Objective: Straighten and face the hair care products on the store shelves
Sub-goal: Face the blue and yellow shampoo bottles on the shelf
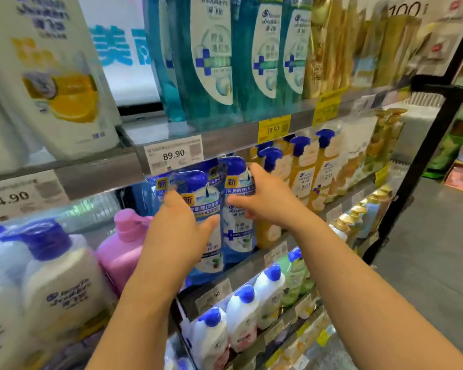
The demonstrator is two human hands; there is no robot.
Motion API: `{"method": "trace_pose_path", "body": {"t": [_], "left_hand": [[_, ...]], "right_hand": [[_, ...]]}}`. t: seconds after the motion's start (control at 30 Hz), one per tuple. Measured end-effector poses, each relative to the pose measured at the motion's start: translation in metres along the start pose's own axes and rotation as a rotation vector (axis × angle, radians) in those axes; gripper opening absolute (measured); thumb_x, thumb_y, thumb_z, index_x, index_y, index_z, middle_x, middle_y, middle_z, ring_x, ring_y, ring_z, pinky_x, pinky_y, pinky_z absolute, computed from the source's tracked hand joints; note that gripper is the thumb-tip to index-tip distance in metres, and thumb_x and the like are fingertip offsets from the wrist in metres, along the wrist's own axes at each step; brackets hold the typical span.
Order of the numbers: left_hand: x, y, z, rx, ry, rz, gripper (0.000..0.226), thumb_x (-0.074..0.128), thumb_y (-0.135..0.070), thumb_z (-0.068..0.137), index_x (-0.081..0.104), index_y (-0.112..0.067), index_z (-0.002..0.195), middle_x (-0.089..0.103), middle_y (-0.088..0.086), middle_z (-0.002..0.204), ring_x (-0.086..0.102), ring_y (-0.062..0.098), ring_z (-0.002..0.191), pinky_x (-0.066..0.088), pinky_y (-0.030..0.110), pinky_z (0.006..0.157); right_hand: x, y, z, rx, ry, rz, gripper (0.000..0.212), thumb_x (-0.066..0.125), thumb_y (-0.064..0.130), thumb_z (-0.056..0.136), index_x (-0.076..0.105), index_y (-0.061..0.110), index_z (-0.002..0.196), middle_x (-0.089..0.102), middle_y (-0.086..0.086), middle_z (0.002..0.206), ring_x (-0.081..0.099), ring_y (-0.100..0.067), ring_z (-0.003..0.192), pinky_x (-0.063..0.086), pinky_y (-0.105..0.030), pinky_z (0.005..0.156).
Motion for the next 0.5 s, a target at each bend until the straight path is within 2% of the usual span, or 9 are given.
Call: {"method": "trace_pose_path", "body": {"t": [0.1, 0.2, 0.3, 0.37, 0.5], "left_hand": [[0.003, -0.005, 0.001, -0.015, -0.063, 0.103, 0.065, 0.076, -0.052, 0.079, 0.045, -0.011, 0.119, 0.069, 0.006, 0.103, 0.068, 0.028, 0.089, 0.055, 0.038, 0.075], [0.003, -0.009, 0.0, -0.036, -0.111, 0.19, 0.057, 0.076, -0.057, 0.076, 0.055, -0.016, 0.11, 0.067, 0.004, 0.105, 0.064, 0.028, 0.095, 0.047, 0.035, 0.073], [0.001, -0.014, -0.002, -0.084, -0.134, 0.215, 0.048, 0.077, -0.058, 0.073, 0.057, -0.022, 0.097, 0.067, 0.001, 0.099, 0.064, 0.024, 0.088, 0.051, 0.037, 0.074], [0.001, -0.016, -0.003, -0.117, -0.138, 0.199, 0.044, 0.079, -0.056, 0.072, 0.057, -0.025, 0.094, 0.068, -0.003, 0.095, 0.065, 0.019, 0.083, 0.054, 0.037, 0.072], [0.002, -0.017, -0.003, -0.172, -0.144, 0.135, 0.044, 0.081, -0.056, 0.069, 0.059, -0.029, 0.097, 0.07, -0.011, 0.093, 0.067, 0.009, 0.085, 0.057, 0.038, 0.076]], "right_hand": [[-0.005, -0.009, 0.008, -0.047, 0.064, -0.026, 0.053, 0.082, 0.044, 0.079, 0.049, 0.025, 0.116, 0.07, 0.005, 0.108, 0.066, -0.012, 0.079, 0.061, -0.042, 0.073], [-0.012, -0.013, 0.017, -0.116, 0.12, -0.057, 0.056, 0.084, 0.046, 0.075, 0.051, 0.024, 0.113, 0.072, 0.006, 0.109, 0.068, -0.014, 0.09, 0.058, -0.036, 0.073], [-0.019, -0.016, 0.026, -0.174, 0.227, -0.077, 0.057, 0.085, 0.046, 0.074, 0.049, 0.023, 0.112, 0.071, 0.006, 0.106, 0.067, -0.012, 0.09, 0.053, -0.027, 0.067], [-0.024, -0.018, 0.03, -0.22, 0.302, -0.091, 0.057, 0.085, 0.047, 0.074, 0.048, 0.024, 0.112, 0.07, 0.008, 0.105, 0.066, -0.01, 0.088, 0.053, -0.027, 0.067], [-0.031, -0.022, 0.036, -0.294, 0.388, -0.056, 0.052, 0.082, 0.045, 0.077, 0.046, 0.033, 0.112, 0.068, 0.011, 0.111, 0.066, -0.009, 0.094, 0.057, -0.03, 0.074]]}}
Point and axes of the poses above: each hand's wrist, its own z-axis towards the middle knuckle, its own x-axis out of the palm, y = z × x, the point moved 2 cm from there along z, towards the middle knuckle
